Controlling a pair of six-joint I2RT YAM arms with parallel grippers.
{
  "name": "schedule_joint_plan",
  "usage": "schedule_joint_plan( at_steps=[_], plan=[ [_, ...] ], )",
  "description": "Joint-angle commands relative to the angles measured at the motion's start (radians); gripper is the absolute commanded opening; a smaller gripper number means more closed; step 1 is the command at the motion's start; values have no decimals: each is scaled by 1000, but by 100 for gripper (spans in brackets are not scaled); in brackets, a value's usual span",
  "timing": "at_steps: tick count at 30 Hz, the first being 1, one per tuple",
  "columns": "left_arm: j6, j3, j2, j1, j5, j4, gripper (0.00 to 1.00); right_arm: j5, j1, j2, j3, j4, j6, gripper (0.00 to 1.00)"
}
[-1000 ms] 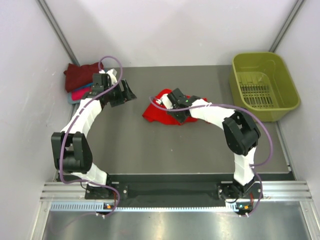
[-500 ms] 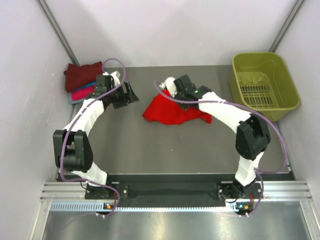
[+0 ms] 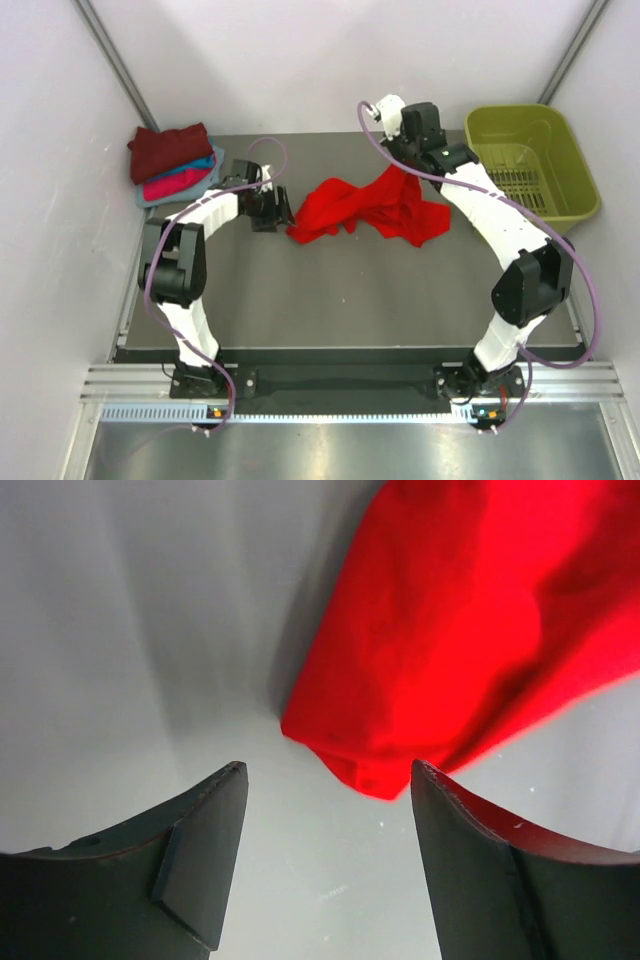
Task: Fold and stack the t-shirts
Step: Flatten the tshirt out
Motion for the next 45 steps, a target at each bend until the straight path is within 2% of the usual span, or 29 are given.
schedule_joint_plan(
  at_steps=[1, 14, 21, 23, 25, 26, 27, 28, 32, 37, 41, 45],
  plan=[
    [20, 51, 27, -10, 9, 6, 70, 15, -20, -27, 43, 28, -9, 0],
    [12, -15, 30, -74, 4, 32, 69, 34, -84, 8, 153, 60, -24, 0],
    [26, 77, 147, -108, 18, 31, 58, 45, -84, 17, 161, 70, -32, 0],
    [34, 105, 164, -119, 20, 24, 46, 49, -84, 17, 161, 74, -32, 0],
    [41, 137, 182, -123, 21, 23, 38, 55, -83, 20, 158, 77, -36, 0],
    [43, 143, 184, -123, 21, 26, 8, 57, -84, 20, 159, 80, -35, 0],
    [49, 154, 179, -123, 15, 23, 2, 60, -84, 20, 160, 78, -41, 0],
    [58, 160, 173, -123, -6, 9, 0, 67, -86, 22, 158, 81, -42, 0],
    [151, 201, 80, -110, -87, -64, 0, 86, -92, 2, 153, 90, -56, 0],
    [290, 254, -138, -105, -207, -114, 0, 83, -117, -62, 98, 95, -59, 0],
    [402, 344, -198, -107, -232, -196, 0, 74, -164, -136, 46, 92, -18, 0],
    [431, 402, -250, -107, -270, -262, 0, 45, -202, -236, -15, 71, -19, 0]
  ],
)
